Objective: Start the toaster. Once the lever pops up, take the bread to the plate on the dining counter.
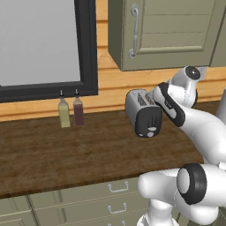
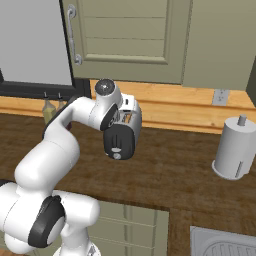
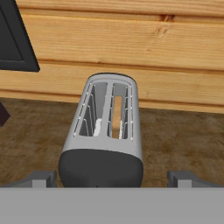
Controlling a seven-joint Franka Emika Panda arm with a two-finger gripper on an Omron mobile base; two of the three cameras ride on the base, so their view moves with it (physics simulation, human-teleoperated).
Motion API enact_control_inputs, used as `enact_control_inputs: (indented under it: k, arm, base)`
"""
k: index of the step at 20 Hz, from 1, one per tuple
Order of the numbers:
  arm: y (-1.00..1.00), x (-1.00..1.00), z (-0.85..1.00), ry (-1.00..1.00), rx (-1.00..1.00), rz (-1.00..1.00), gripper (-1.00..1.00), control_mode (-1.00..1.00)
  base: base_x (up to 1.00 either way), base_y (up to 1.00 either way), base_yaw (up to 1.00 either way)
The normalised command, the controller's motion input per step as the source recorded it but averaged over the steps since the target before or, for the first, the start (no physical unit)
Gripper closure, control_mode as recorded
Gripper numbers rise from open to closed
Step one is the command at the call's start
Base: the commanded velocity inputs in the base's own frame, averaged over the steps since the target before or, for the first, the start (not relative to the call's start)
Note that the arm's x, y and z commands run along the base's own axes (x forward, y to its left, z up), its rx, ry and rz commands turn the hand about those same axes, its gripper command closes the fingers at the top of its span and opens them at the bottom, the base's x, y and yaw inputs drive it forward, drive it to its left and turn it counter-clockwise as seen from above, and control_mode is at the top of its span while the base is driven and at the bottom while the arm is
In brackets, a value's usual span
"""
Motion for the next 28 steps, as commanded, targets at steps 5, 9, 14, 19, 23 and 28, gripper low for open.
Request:
enact_control_inputs:
  k: [5, 9, 14, 19, 23, 28]
  arm:
    - [0.00, 0.00, 0.00, 0.00, 0.00, 0.00, -1.00, -1.00]
    - [0.00, 0.00, 0.00, 0.00, 0.00, 0.00, -1.00, -1.00]
    - [0.00, 0.00, 0.00, 0.00, 0.00, 0.00, -1.00, -1.00]
    - [0.00, 0.00, 0.00, 0.00, 0.00, 0.00, -1.00, -1.00]
    - [0.00, 0.00, 0.00, 0.00, 0.00, 0.00, -1.00, -1.00]
    - [0.00, 0.00, 0.00, 0.00, 0.00, 0.00, -1.00, -1.00]
  base:
    - [0.00, 0.00, 0.00]
    - [0.00, 0.00, 0.00]
    - [0.00, 0.00, 0.00]
    - [0.00, 0.00, 0.00]
    - [0.00, 0.00, 0.00]
    - [0.00, 0.00, 0.00]
